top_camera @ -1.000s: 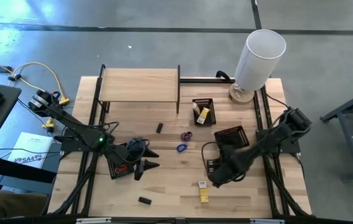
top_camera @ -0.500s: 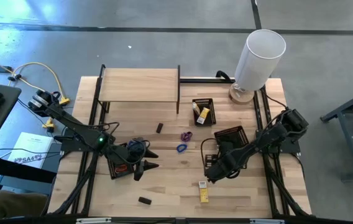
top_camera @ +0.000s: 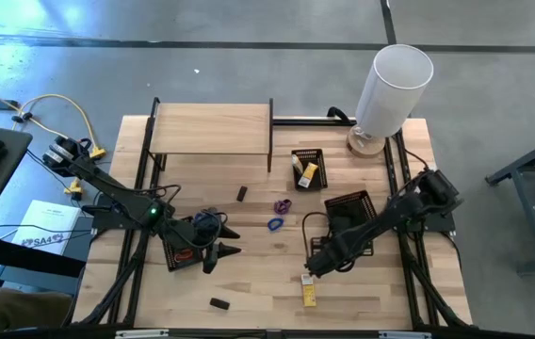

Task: Pick & Place Office Desk Supplies
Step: Put the black rubberband into the bottom right black bin

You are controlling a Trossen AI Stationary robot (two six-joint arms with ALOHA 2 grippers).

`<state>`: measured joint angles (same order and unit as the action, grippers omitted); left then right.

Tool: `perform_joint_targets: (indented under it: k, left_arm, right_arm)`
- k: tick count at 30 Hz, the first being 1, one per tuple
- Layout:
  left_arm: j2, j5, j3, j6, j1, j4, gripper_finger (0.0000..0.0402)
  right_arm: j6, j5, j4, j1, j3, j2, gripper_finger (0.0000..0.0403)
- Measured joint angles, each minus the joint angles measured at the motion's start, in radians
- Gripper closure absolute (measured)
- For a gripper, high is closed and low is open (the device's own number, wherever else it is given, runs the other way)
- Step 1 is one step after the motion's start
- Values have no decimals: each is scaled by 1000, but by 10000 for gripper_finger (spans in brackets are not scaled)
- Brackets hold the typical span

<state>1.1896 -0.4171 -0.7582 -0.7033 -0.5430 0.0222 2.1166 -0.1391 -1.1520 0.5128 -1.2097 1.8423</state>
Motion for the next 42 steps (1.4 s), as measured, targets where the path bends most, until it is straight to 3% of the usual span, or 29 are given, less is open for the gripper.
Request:
perform_joint_targets:
  k: [15,25,42]
  left_arm:
    - [0,8,0,0,0,-8,195]
    - [0,22,0,0,0,-13,195]
    - [0,23,0,0,0,-15,195]
  right_arm:
    - [-53,1,-3,-18,0,91,156]
    - [-124,-62,-4,-33,0,108,156]
    - [-176,-62,23,-43,-2,127,160]
